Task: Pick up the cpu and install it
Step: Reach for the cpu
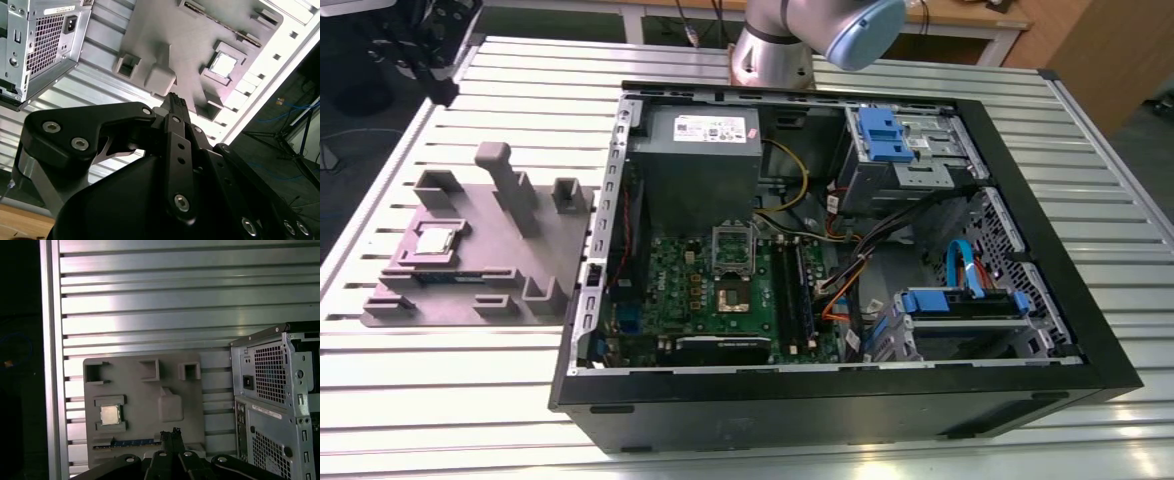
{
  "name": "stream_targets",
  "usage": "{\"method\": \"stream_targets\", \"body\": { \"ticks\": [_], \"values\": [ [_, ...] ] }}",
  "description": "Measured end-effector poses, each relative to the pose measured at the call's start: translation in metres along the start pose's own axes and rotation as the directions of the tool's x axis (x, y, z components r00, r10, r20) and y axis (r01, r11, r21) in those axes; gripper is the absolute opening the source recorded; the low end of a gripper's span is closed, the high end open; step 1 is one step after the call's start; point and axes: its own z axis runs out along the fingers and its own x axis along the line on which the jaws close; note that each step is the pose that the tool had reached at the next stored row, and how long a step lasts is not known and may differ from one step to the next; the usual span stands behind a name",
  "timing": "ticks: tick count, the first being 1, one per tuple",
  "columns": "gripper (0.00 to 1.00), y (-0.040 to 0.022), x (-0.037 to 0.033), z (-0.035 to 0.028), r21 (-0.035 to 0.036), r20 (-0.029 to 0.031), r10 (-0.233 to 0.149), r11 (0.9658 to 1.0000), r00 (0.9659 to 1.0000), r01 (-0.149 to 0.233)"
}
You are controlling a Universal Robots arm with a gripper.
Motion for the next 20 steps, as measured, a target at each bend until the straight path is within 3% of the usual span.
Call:
{"method": "stream_targets", "body": {
  "ticks": [20],
  "values": [
    [0.10,-0.0009,0.0117,0.0006,0.0000,0.0000,0.000,1.0000,1.0000,0.000]
  ]
}}
